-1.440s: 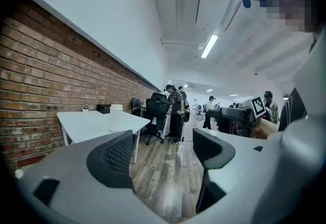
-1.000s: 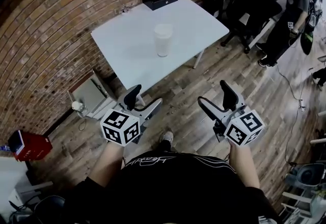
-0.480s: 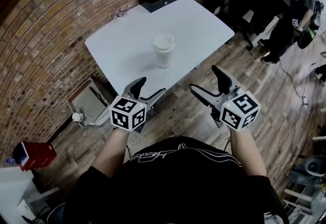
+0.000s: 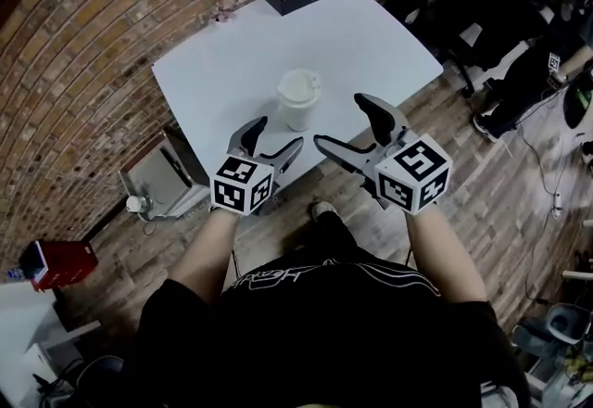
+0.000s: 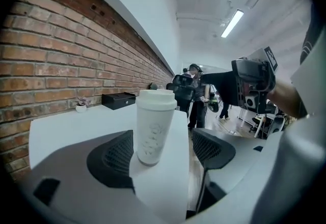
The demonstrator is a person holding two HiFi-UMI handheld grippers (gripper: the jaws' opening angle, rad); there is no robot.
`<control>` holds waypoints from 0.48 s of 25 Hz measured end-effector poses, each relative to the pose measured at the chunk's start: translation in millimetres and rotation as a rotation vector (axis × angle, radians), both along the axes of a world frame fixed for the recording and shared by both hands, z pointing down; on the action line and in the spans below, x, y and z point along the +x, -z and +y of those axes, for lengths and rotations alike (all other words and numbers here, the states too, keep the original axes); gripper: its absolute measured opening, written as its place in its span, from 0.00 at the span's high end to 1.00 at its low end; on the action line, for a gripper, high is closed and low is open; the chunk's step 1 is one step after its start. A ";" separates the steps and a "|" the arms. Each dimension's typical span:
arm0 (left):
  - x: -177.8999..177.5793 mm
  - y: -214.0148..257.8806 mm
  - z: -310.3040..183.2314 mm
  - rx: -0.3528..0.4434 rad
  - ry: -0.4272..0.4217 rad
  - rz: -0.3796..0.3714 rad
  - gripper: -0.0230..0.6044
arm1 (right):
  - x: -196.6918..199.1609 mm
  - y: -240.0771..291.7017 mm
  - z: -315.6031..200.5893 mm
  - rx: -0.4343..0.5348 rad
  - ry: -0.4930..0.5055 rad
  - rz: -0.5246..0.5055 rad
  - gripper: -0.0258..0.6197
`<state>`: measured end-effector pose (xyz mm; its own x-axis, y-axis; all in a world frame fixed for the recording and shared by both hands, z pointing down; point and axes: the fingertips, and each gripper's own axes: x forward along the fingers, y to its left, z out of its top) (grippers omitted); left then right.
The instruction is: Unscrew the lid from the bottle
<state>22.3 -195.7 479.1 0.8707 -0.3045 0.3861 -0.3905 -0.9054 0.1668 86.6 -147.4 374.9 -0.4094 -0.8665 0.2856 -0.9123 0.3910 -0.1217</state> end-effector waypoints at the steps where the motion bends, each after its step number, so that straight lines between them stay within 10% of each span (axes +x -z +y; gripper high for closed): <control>1: 4.3 -1.2 -4.2 0.004 0.001 0.003 0.38 | 0.1 -4.4 -9.2 -0.008 0.019 0.007 0.30; 12: 42.8 -10.9 -41.3 0.068 -0.003 0.032 0.38 | -4.2 -44.5 -85.3 -0.071 0.145 0.108 0.31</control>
